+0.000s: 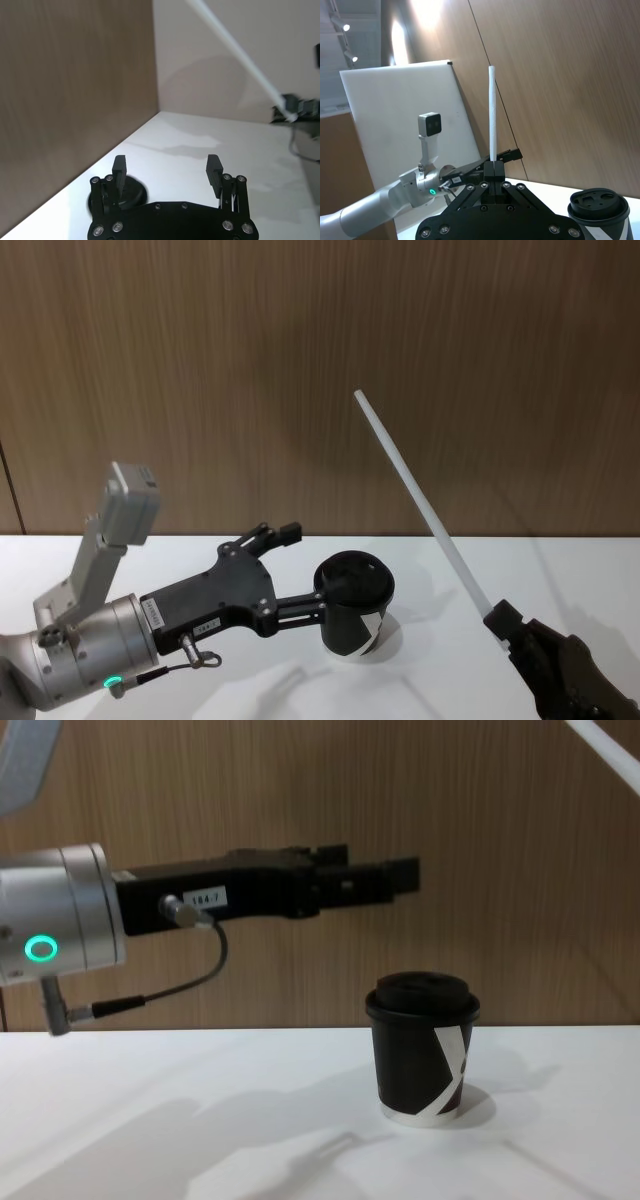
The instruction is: Pick up the straw with one hand, pass it to the other hand, and insert it into the cup.
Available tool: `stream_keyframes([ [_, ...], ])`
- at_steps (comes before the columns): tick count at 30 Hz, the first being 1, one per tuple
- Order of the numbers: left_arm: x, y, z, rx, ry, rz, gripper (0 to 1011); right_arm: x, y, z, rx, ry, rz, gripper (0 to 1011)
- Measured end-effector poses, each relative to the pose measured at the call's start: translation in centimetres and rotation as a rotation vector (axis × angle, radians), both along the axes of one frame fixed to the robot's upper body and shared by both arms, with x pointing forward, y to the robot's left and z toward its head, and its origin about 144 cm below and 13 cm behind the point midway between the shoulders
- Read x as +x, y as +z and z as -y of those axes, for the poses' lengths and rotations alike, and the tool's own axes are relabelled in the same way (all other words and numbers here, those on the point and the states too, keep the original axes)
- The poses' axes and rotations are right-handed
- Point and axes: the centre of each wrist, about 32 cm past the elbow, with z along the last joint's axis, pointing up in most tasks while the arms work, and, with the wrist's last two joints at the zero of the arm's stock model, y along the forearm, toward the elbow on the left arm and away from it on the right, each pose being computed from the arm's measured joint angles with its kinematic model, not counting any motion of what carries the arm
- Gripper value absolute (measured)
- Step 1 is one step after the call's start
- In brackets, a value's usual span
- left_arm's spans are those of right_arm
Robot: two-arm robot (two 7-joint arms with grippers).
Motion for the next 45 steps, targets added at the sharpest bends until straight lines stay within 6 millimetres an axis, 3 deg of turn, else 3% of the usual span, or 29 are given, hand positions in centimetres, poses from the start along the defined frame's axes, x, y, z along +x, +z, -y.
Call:
stream_keyframes([
  [10,0.9,1.6,0.0,-0.105,-0.154,-0.054,1003,0.0,0.0,0.0,0.000,0.001,0.000,2],
  [23,1.4,3.9,1.6,-0.261,-0.323,-0.124,1003,0.0,0.0,0.0,0.000,0.000,0.000,1],
  [45,2.4,3.7,3.3,-0.324,-0.372,-0.258,1003,0.0,0.0,0.0,0.000,0.000,0.000,2],
])
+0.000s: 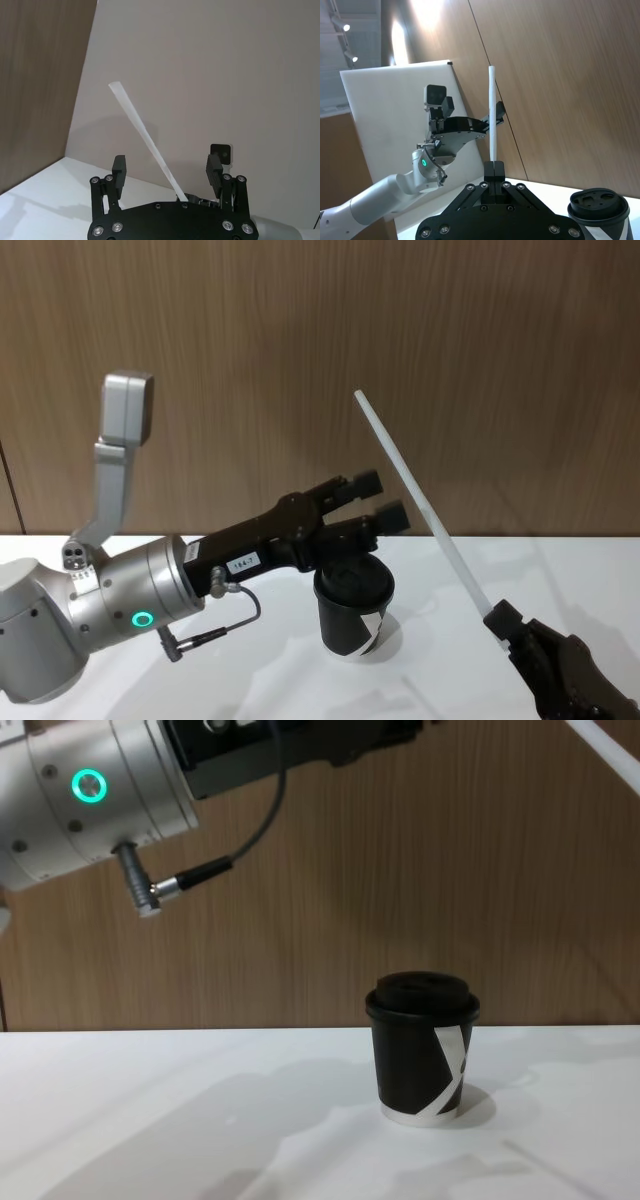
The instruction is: Pick up the straw with one hand, pass it to the other hand, and insert it into the cup.
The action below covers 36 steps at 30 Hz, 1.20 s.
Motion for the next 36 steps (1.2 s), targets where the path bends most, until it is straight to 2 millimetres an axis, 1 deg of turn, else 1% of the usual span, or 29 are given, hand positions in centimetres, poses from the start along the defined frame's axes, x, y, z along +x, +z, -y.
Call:
stream_keyframes([
  [16,0.5,-0.7,1.6,-0.007,-0.015,-0.054,1003,0.0,0.0,0.0,0.000,0.000,0.000,2],
  [36,0.8,-1.2,2.8,-0.051,-0.012,-0.085,1003,0.0,0.0,0.0,0.000,0.000,0.000,2],
])
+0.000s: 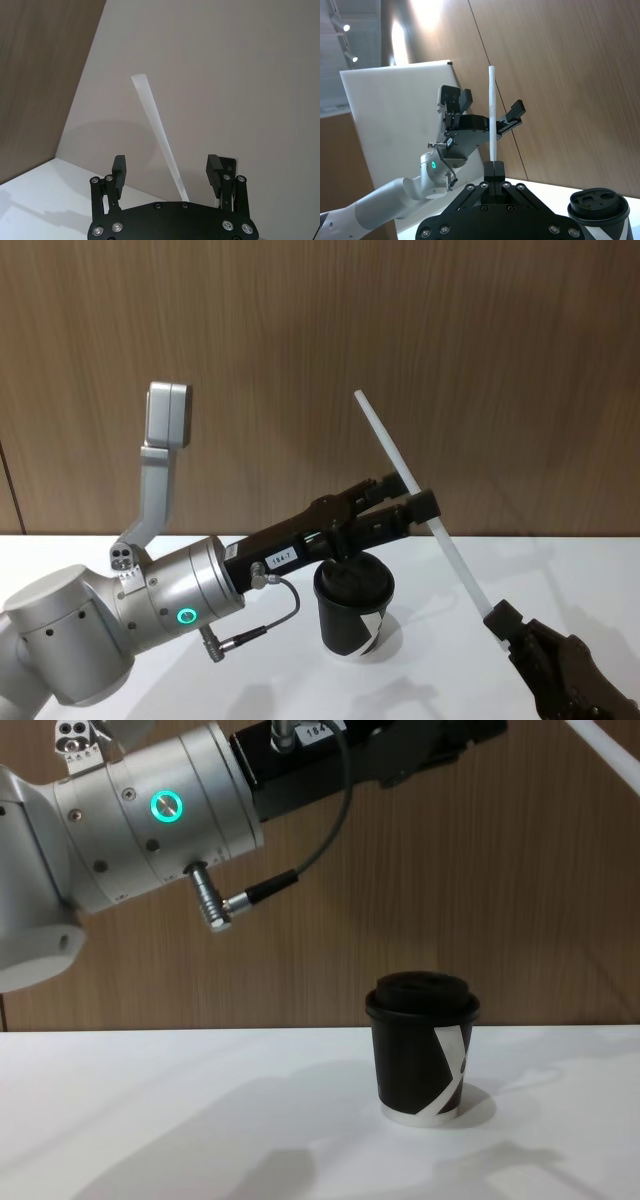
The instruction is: Pick up the straw with one hand, pass it to the other hand, and insert it into the cup.
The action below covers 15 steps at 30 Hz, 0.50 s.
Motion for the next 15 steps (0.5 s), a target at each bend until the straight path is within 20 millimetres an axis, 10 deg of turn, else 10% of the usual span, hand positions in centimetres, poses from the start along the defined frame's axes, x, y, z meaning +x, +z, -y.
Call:
stream_keyframes([
  [15,0.09,-0.10,0.33,-0.013,0.002,-0.008,1003,0.00,0.00,0.00,0.000,0.000,0.000,2],
])
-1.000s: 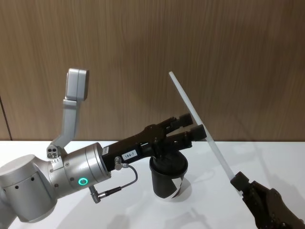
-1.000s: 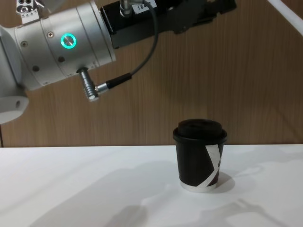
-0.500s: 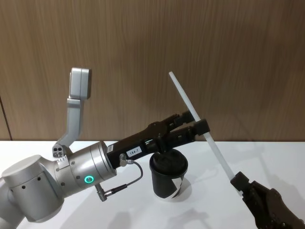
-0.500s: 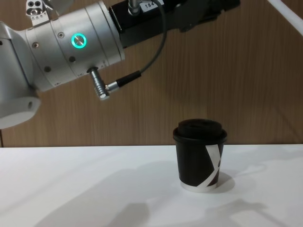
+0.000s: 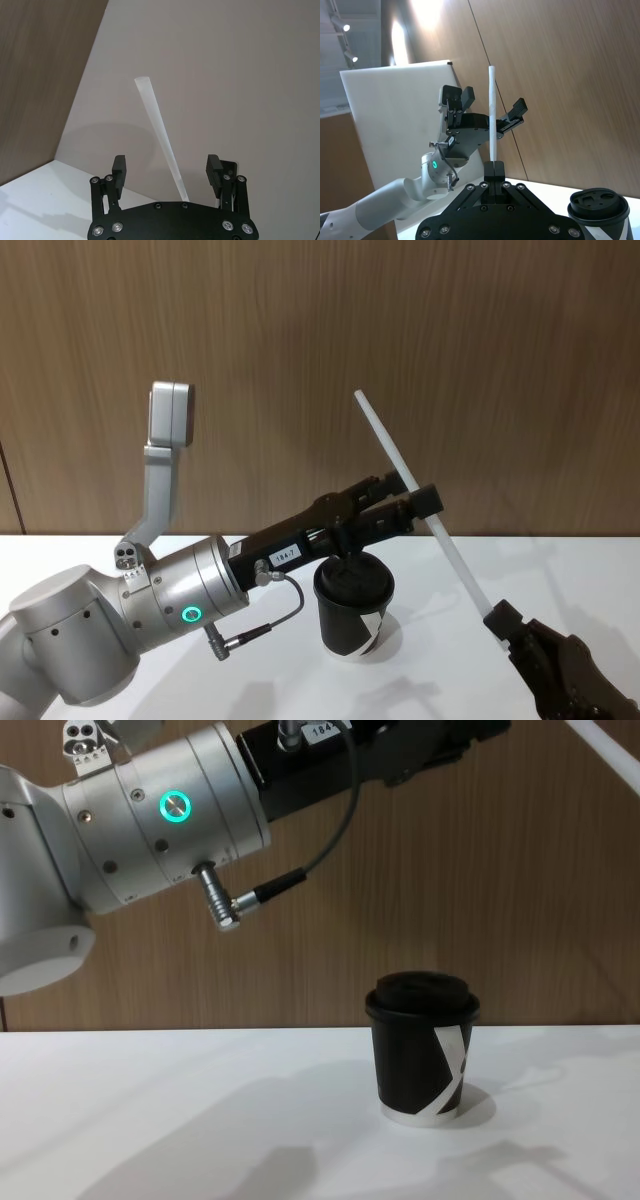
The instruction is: Pick up the straw with one hand, pass it to the other hand, and insert it into the cup.
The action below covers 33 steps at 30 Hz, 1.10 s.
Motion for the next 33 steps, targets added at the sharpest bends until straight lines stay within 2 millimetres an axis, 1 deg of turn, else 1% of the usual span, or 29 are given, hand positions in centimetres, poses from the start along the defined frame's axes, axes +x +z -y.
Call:
stream_keyframes([
  [18,-0.13,-0.01,0.33,0.008,0.008,0.008,993,0.00,0.00,0.00,0.000,0.000,0.000,2],
  [21,-0.16,0.00,0.37,0.011,0.009,0.010,933,0.00,0.00,0.00,0.000,0.000,0.000,2],
  [23,-0.17,0.01,0.40,0.012,0.010,0.011,872,0.00,0.00,0.00,0.000,0.000,0.000,2],
  [24,-0.18,0.02,0.41,0.012,0.010,0.012,863,0.00,0.00,0.00,0.000,0.000,0.000,2],
  [30,-0.20,0.03,0.45,0.015,0.011,0.013,675,0.00,0.00,0.00,0.000,0.000,0.000,2],
  [33,-0.20,0.04,0.46,0.016,0.012,0.014,610,0.00,0.00,0.00,0.000,0.000,0.000,2],
])
